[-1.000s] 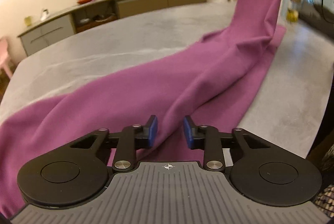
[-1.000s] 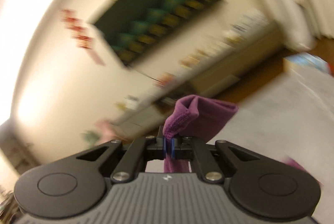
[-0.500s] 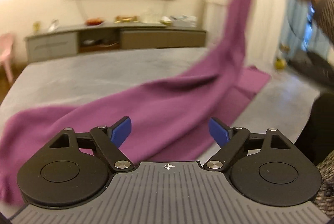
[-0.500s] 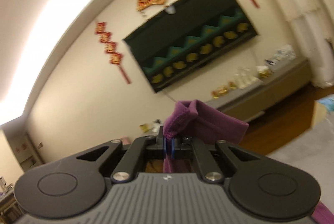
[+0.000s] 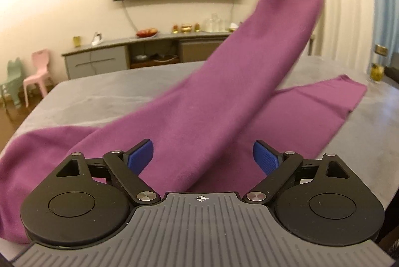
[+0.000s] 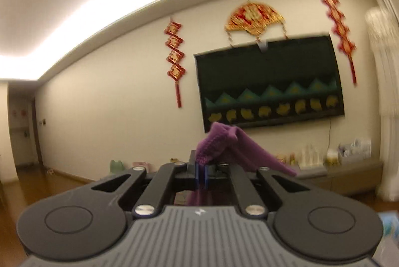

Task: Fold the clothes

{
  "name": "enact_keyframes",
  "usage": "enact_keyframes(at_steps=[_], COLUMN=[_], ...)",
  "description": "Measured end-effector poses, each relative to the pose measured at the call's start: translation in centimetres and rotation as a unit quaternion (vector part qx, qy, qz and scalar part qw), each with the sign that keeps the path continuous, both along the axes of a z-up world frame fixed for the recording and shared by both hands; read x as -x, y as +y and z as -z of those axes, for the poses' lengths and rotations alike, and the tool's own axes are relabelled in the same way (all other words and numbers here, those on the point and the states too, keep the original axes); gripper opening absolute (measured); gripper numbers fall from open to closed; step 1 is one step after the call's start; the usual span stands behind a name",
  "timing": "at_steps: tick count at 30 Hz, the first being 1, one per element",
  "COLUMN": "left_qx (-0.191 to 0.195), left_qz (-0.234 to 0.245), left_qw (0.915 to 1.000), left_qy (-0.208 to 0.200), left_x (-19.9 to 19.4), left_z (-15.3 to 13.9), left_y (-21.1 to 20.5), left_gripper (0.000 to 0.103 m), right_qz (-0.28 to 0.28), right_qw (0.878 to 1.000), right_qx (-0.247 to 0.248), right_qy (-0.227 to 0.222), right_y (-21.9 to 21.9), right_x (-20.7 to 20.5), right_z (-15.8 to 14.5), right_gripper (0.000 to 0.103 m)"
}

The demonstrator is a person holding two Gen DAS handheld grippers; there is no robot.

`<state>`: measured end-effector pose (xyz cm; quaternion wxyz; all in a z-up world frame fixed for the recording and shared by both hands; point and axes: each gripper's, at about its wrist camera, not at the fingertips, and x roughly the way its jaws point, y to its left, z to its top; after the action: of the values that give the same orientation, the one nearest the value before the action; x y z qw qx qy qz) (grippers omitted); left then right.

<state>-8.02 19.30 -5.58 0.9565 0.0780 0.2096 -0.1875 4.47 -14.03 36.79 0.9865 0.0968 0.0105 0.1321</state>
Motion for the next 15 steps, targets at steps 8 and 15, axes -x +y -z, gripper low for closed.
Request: enact_keyframes(at_steps=[8,15], left_qx=[-0.070,-0.094], left_qz=[-0.050,-0.134], left_qw=[0.9935,0.9831], left_qy=[-0.074,-0.082], left_x=[0.8,-1.0], left_z=[0.9,0.6], left_y=[-3.2,-1.6], left_gripper=[0.085,0.036], right_qz=[-0.012,-0.030], right_qw=[0.999,0.999], right_qx=[0.017,0.020], right_qy=[-0.043,-0.019], right_y=[3.5,8.5], right_x=[0.5,-2.8], right_z=[-5.7,-12.0], right_gripper=[0.004,0.004])
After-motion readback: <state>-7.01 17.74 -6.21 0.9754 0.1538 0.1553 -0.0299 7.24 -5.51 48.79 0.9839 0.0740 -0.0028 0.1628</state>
